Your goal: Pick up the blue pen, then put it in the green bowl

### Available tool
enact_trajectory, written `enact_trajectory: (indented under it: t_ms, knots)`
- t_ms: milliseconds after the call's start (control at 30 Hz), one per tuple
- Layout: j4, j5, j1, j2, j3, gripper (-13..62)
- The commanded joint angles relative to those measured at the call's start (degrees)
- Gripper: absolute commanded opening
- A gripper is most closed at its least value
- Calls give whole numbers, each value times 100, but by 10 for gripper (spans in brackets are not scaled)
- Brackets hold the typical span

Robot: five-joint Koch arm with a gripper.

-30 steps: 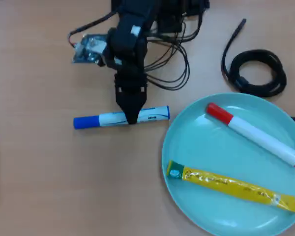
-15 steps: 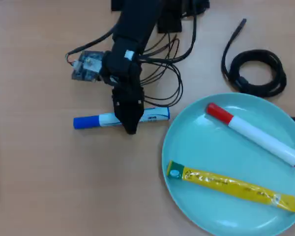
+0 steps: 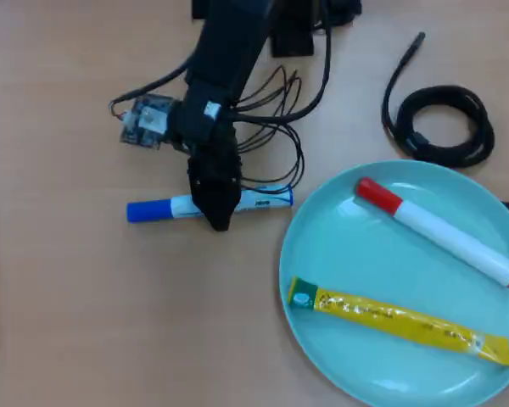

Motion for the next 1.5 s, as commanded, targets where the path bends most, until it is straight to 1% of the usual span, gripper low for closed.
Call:
enact_trajectory:
  t_ms: [0, 367, 833, 900, 933, 1000, 1133, 1267, 1367, 1400, 1467]
  knots:
    - [193, -53, 9, -9, -510, 504]
    - [70, -9, -53, -53, -545, 504]
    - [132, -26, -88, -571, -853, 496]
    - [132, -26, -79, -589, -853, 483]
    - [132, -35, -79, -589, -844, 465]
    - [132, -35, -70, -589, -826, 398]
    - [132, -18, -62, -589, -826, 217]
    - [132, -9, -53, -589, -826, 61]
    - [132, 0, -53, -589, -826, -75]
    - [132, 0, -53, -589, -826, -89]
    - [141, 9, -44, -589, -817, -66]
